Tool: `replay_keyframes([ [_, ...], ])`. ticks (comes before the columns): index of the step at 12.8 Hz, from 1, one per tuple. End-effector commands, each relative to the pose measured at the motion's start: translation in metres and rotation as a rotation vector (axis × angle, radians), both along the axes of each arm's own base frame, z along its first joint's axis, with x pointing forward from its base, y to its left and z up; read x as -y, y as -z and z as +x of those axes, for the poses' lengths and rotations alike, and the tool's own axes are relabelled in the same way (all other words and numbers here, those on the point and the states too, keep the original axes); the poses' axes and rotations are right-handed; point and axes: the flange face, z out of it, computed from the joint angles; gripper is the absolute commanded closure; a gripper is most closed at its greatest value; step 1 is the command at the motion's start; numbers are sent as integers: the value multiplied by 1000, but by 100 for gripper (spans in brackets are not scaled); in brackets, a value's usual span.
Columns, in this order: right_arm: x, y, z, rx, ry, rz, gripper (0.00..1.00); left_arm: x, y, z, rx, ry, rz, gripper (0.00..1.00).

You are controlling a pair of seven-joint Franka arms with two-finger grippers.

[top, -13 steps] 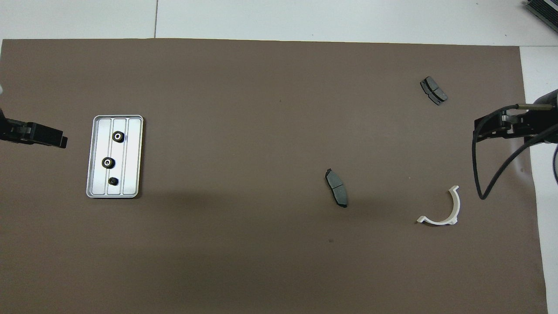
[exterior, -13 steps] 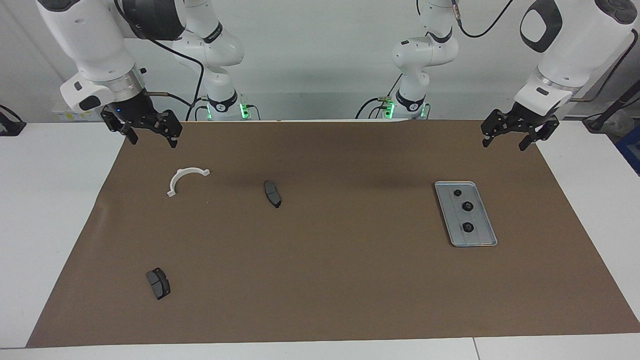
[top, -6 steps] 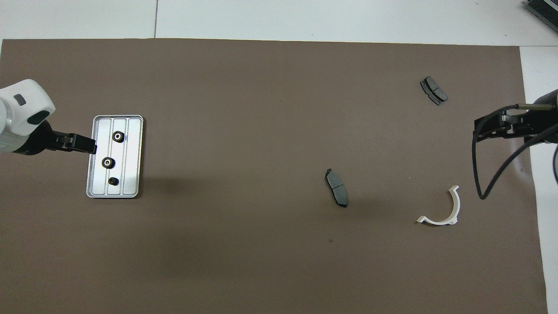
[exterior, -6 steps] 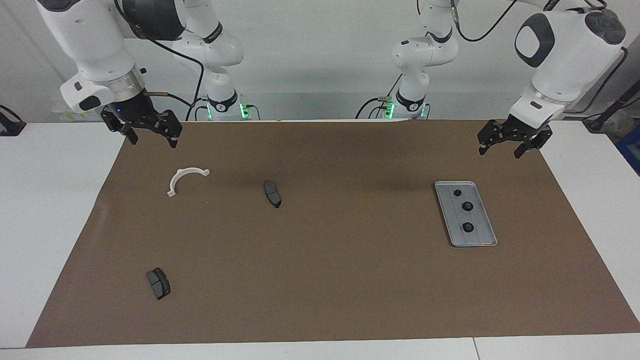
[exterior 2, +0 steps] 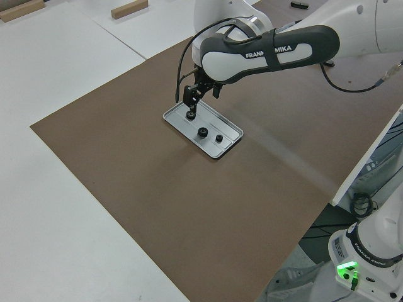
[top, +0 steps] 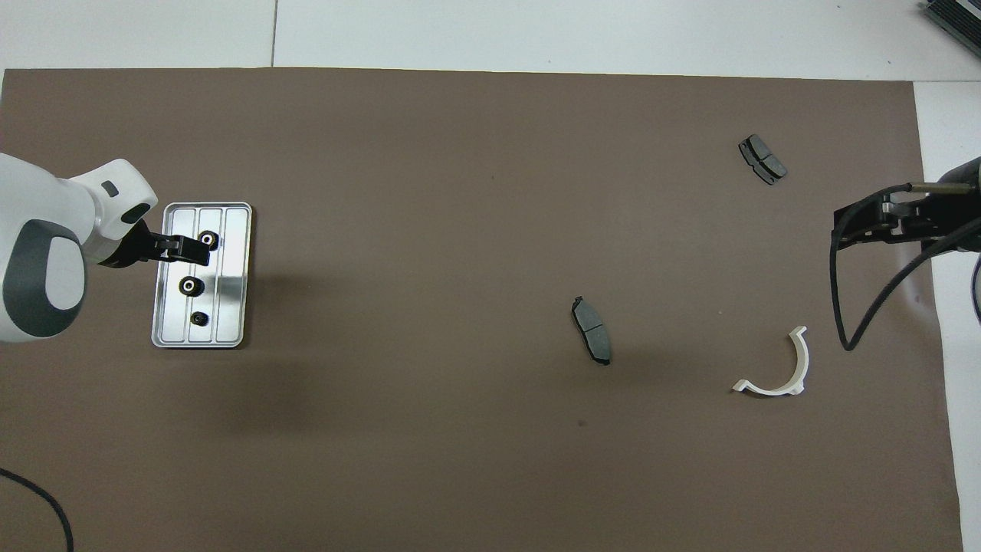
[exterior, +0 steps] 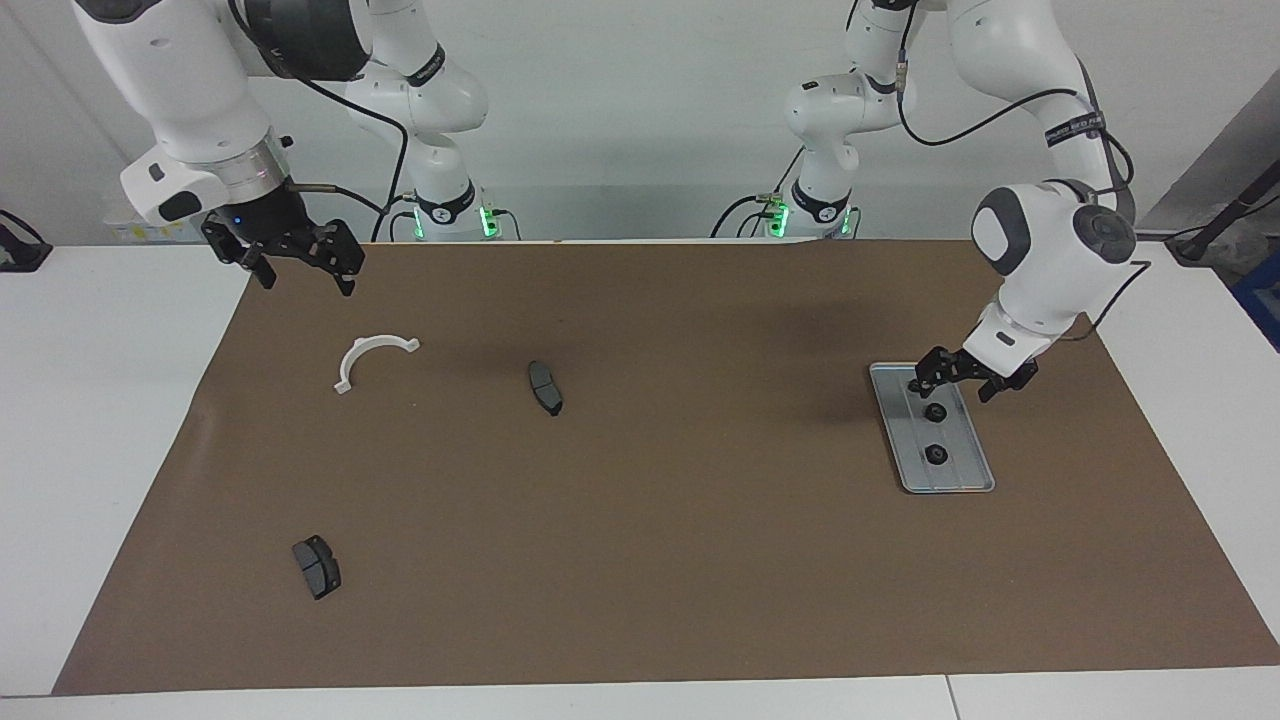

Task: Place bearing gear from tray to pile
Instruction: 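Grasp the black gear in the tray with the left gripper and lift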

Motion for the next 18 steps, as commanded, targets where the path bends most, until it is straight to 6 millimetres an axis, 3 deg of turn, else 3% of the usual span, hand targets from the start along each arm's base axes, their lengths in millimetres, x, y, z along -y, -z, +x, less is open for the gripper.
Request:
replay_keyframes([
  [1, -2, -1, -7, 13, 10, 20, 0, -3, 22, 11, 40, -2, -3, 0],
  [3, -1, -1, -7, 13, 11, 20, 0, -3, 38, 18, 71, -8, -3, 0],
  [7, -1, -1, -7, 13, 9, 18, 0, -5, 42, 26, 109, -11, 1, 0],
  [14, -1, -1, -7, 13, 11, 18, 0, 0, 51, 22, 89, -11, -1, 32],
  [18, -1, -1, -7, 14, 11, 20, 0, 3, 58, 22, 81, -8, -3, 38],
])
